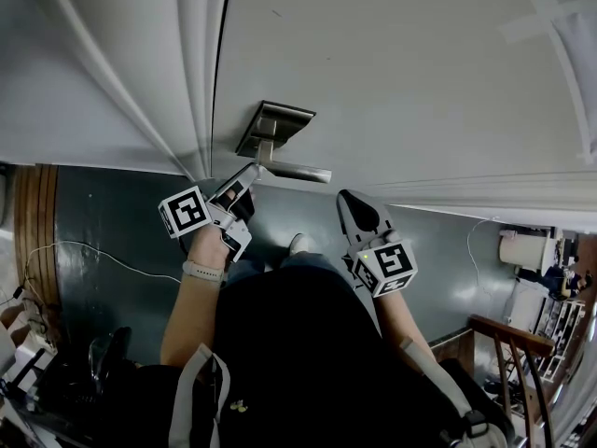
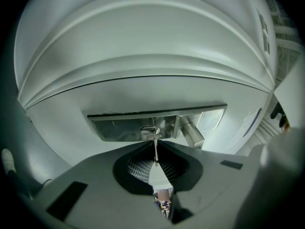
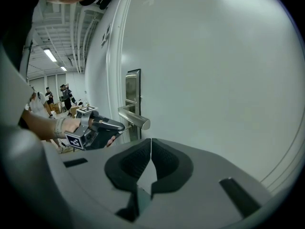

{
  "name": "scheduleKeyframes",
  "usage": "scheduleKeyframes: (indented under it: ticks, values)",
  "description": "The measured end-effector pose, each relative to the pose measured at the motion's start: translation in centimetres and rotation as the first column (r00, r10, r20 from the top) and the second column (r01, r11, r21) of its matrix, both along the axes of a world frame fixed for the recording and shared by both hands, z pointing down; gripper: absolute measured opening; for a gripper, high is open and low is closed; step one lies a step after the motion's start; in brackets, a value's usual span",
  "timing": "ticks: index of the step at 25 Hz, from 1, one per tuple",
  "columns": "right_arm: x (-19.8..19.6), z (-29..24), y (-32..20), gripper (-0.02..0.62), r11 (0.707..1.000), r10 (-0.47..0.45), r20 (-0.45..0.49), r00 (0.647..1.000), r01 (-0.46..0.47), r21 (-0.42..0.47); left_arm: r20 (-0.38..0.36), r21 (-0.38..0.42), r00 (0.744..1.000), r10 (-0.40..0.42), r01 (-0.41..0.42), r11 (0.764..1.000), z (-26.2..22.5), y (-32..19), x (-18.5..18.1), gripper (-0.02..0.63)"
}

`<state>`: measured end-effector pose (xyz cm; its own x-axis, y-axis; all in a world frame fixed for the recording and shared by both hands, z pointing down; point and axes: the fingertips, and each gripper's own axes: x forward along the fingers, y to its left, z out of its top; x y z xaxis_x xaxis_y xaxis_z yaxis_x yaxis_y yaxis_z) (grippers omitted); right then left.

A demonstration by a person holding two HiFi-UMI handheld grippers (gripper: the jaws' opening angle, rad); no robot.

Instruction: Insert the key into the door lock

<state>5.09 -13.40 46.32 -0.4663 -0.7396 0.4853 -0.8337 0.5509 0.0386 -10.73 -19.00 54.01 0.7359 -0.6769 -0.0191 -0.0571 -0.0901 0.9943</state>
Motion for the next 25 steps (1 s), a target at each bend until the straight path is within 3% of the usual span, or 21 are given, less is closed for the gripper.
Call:
scheduleKeyframes:
  ticks: [6, 17, 25]
  values:
    - [0.3, 0.1, 0.2, 0.017, 1.000, 0.005, -0.003, 1.000, -0.005, -0.002, -0.051, 0.004, 0.999, 0.007, -0.007, 1.000, -0.5, -1.0, 0.3, 0.026]
    - [0.3, -0.1, 0.7, 0.017, 1.000, 0.007, 0.014, 1.000, -0.007, -0.002, -0.038, 0.039, 0.999, 0.020, -0.018, 0.999, -0.6, -0.9, 0.3, 0.032]
    - [0.1, -0.4, 1.3, 0.017, 0.999, -0.038, 0.031, 0.999, 0.038, 0.008, -0.057, 0.020, 0.998, -0.038, 0.040, 0.999, -0.2, 0.1, -0.3, 0.072]
